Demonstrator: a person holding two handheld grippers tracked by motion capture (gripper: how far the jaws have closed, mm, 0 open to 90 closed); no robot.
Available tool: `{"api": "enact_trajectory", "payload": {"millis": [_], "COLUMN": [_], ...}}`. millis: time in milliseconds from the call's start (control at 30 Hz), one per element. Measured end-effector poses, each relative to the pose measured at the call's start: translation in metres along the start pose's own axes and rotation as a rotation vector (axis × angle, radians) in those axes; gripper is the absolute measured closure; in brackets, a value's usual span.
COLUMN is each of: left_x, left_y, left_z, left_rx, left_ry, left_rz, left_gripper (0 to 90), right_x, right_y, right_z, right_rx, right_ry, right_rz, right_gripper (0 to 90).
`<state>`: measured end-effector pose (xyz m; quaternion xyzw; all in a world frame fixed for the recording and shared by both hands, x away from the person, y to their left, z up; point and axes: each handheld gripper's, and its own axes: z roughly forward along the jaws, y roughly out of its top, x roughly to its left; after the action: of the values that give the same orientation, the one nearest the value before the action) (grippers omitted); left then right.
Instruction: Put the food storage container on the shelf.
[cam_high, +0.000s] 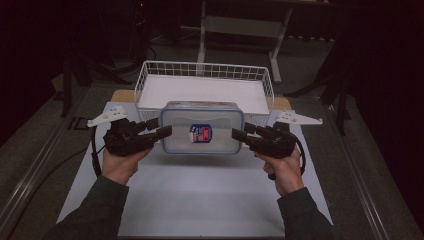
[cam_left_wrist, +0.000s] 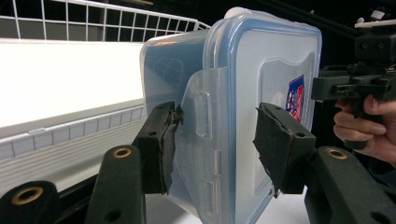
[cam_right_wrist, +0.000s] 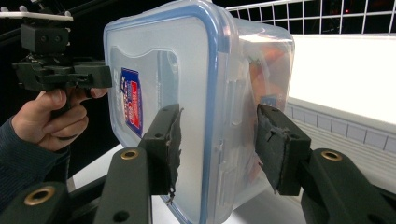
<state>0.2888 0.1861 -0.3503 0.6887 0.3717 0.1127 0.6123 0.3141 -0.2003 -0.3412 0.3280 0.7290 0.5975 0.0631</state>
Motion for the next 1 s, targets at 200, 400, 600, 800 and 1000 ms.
{"api": "enact_trajectory", "payload": {"millis": [200,400,600,800,1000], "left_x": [0.005,0.009,0.012,0.016,0.023], "left_y": [0.008,0.015,0.021,0.025,0.031], "left_z": [0.002,0.005,0.006,0.009,0.012], "left_rx": [0.002,0.0,-0.012,-0.022,-0.028], "left_ry": [0.006,0.008,0.008,0.005,0.005], "left_rz": [0.008,0.016,0.016,0.012,0.011], "left_gripper": [49.2,49.2,49.2,49.1,49.2], "right_x": [-0.004,-0.009,-0.011,-0.014,-0.018], "right_y": [0.008,0.015,0.023,0.03,0.034], "right_z": [0.005,0.009,0.01,0.013,0.017], "right_rx": [-0.003,-0.004,-0.013,-0.02,-0.032], "right_ry": [0.004,0.006,0.004,0.004,0.002], "right_rz": [-0.017,-0.026,-0.04,-0.048,-0.042], "right_gripper": [51.7,51.7,51.7,51.7,51.7]}}
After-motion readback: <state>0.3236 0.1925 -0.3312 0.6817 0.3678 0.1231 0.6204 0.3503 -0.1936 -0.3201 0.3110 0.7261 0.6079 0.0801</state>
